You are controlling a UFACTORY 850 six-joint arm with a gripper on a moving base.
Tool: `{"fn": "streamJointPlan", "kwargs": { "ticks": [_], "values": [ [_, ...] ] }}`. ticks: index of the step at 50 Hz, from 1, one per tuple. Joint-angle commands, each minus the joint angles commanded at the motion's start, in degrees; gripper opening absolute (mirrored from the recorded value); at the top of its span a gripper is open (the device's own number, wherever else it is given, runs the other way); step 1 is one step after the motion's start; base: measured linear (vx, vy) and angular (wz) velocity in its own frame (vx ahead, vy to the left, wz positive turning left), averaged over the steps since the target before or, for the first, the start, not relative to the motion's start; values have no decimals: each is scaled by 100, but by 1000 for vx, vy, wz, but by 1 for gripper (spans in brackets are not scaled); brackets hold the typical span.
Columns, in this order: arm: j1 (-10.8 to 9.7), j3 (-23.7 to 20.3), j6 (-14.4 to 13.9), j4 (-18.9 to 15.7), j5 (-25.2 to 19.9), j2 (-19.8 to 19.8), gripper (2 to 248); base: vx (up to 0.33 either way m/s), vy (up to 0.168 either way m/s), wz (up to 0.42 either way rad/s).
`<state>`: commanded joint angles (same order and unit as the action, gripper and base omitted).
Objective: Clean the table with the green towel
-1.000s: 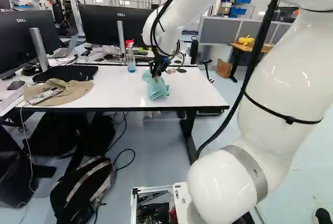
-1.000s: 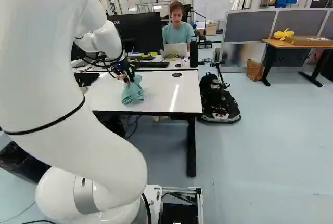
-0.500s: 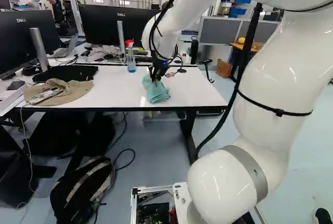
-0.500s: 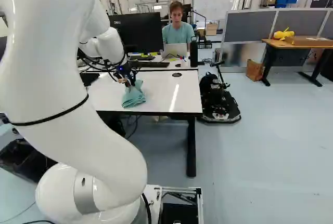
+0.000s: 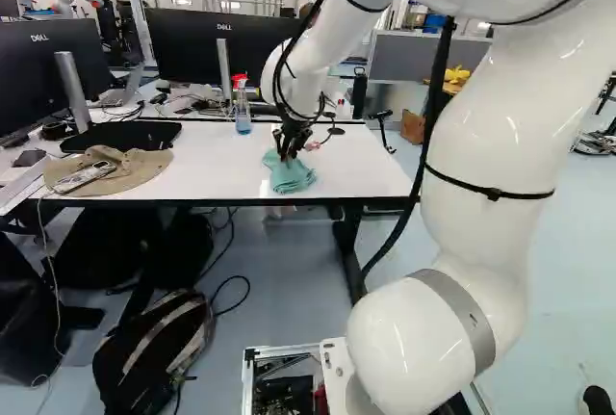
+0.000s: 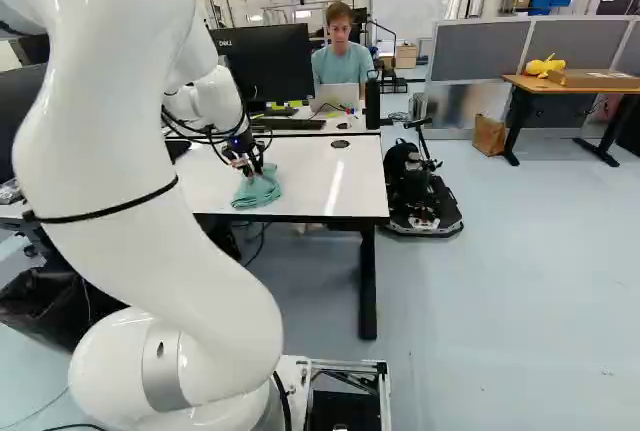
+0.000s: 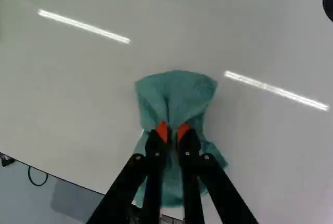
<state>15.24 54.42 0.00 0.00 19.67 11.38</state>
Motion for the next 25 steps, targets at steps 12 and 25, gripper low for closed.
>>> {"fn": "streamJointPlan", "kwargs": {
  "ticks": [12, 25],
  "values": [
    [0, 4, 0, 0, 0, 19, 42, 0, 0, 0],
    [0, 4, 0, 0, 128, 19, 42, 0, 0, 0]
  ]
}}
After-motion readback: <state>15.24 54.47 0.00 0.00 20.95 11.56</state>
